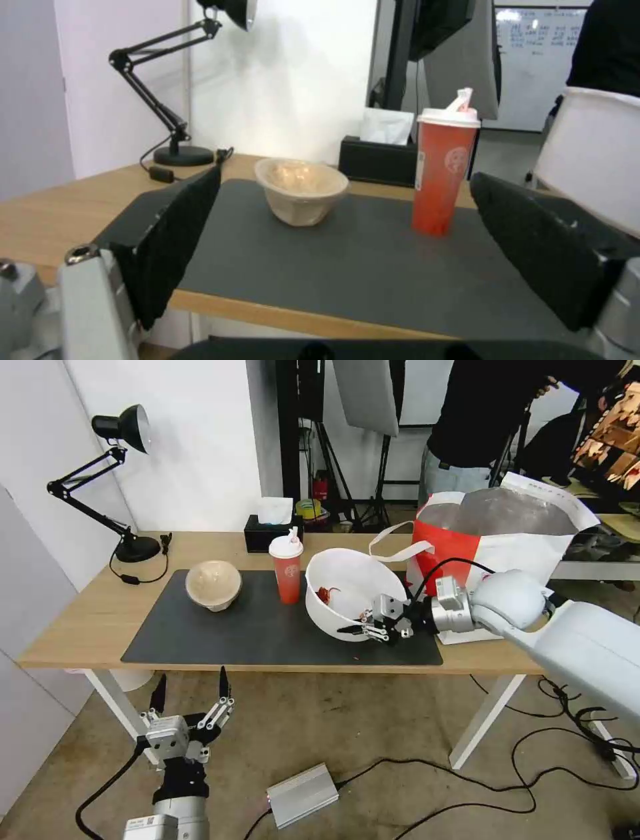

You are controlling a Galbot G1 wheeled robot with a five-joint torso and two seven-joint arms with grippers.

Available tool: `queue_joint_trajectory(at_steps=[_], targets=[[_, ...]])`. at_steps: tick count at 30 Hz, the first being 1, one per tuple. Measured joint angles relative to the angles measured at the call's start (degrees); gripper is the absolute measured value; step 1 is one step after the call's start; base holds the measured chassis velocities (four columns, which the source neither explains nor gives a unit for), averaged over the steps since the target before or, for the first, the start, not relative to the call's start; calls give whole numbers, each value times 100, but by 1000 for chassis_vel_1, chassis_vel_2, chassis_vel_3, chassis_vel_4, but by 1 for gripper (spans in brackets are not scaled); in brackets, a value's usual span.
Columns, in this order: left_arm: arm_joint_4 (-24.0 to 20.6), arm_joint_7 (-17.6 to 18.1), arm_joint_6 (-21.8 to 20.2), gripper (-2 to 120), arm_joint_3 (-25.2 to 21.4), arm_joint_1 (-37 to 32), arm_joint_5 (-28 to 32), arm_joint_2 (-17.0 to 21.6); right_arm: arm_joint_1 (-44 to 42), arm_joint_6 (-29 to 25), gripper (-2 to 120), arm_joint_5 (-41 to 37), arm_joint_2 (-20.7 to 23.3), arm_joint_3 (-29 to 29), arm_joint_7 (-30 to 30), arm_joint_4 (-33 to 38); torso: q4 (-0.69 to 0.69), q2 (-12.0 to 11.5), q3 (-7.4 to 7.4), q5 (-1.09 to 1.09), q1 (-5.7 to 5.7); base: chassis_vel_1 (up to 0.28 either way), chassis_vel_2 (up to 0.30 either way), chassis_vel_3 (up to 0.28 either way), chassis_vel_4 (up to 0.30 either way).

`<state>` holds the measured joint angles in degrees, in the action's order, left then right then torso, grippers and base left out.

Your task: Pick up the trash from the table and place it into the takeout bag.

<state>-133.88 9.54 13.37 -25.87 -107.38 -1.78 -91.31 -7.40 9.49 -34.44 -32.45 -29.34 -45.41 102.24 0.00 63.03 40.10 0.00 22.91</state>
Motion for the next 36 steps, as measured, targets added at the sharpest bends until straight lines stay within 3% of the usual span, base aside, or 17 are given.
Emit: queue_joint_trajectory(at_steps=[17, 36], targets=[[-4, -5, 90, 100, 43, -15, -30, 1, -162, -14, 0, -317, 600, 431, -328, 707, 0, 0, 0, 0, 0, 0, 0, 0, 0], [-62, 9, 94, 100, 21, -63, -55, 1, 511, -59, 0, -768, 525, 510, -574, 516, 0, 0, 0, -1, 1, 0, 0, 0, 0]])
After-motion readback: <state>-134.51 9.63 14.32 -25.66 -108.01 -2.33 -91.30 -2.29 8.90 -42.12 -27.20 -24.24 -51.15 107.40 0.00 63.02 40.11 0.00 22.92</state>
